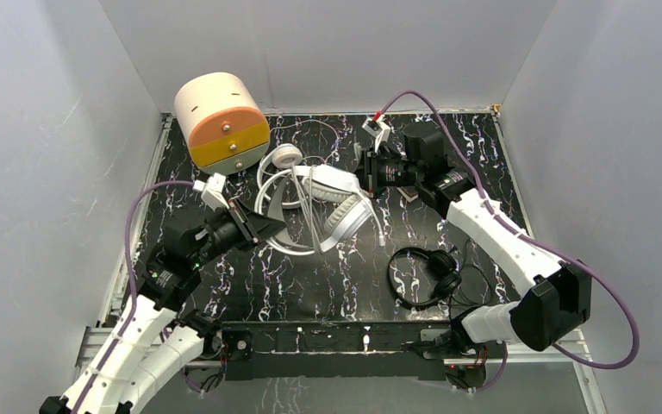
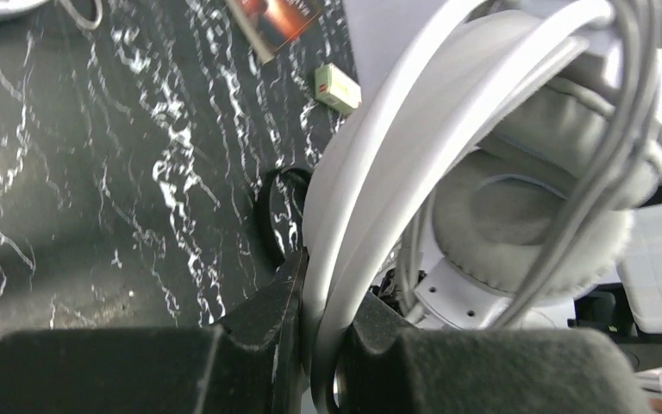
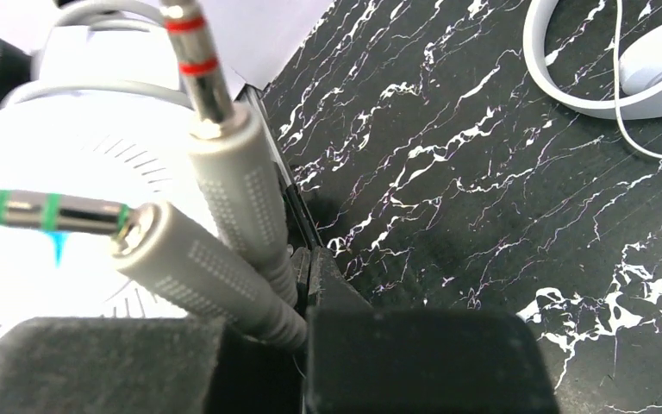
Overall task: Wrap the headphones
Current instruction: Wrap the headphones cable around the headphones.
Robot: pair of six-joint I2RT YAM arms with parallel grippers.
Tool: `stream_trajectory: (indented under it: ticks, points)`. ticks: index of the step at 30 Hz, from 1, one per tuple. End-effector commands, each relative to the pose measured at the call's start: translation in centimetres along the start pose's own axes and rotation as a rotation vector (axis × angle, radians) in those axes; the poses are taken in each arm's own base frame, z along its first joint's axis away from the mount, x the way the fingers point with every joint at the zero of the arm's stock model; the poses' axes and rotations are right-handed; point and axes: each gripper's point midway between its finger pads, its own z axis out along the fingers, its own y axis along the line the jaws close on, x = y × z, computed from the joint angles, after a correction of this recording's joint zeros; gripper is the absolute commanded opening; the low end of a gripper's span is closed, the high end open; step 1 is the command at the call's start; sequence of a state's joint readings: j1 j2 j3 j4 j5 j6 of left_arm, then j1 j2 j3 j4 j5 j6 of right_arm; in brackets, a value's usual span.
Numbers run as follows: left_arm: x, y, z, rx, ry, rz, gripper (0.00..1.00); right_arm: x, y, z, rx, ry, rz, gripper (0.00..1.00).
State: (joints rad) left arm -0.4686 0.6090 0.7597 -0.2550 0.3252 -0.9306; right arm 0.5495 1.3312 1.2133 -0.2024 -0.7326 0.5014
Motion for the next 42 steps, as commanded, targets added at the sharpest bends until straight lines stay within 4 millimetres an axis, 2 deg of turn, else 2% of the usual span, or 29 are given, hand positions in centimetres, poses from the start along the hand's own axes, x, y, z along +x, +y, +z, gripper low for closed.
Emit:
stream_trajectory:
  ticks: [1,6,11,16,19,21,24,26,31,34,42]
  points:
    - [2.0,-1.1,-0.4,0.085,0.08,-0.101,0.0,-2.4,0.6,-0.7,-0.012,-0.084,-0.071,0.03]
    - [3.1,-0.8,0.0,0.114,0.127,-0.122,0.0,-1.4,0.6,-0.4,-0.052,-0.059,-0.052,0.04]
    - [3.5,0.8,0.9,0.075,0.13,-0.105,0.0,-1.2,2.6,-0.3,-0.179,-0.053,-0.049,0.05]
    - [4.9,2.3,3.2,0.032,0.214,-0.263,0.0,-2.1,4.0,-0.7,-0.234,-0.076,-0.059,0.05]
    - [5.8,2.4,3.9,0.032,0.288,-0.335,0.0,-2.4,3.2,-0.7,-0.166,-0.088,-0.046,0.05]
    - [5.8,1.9,3.6,0.048,0.29,-0.331,0.0,-1.9,1.4,-0.5,-0.077,-0.089,-0.02,0.07]
    - [4.7,0.1,3.1,0.132,0.242,-0.321,0.0,-0.3,-1.7,-0.1,0.035,-0.075,0.036,0.1]
    - [4.5,-0.6,2.7,0.188,0.224,-0.335,0.0,0.7,-2.7,0.2,0.048,-0.067,0.057,0.1]
    - [4.1,-1.7,2.0,0.316,0.178,-0.373,0.0,1.5,-2.3,0.5,-0.015,-0.068,0.082,0.1]
    - [3.2,-2.4,1.5,0.368,0.116,-0.327,0.0,1.7,-1.9,0.2,-0.022,-0.077,0.094,0.11]
    - [0.3,-4.1,0.7,0.294,0.005,-0.096,0.0,2.7,-1.5,-0.7,-0.018,-0.072,0.074,0.22]
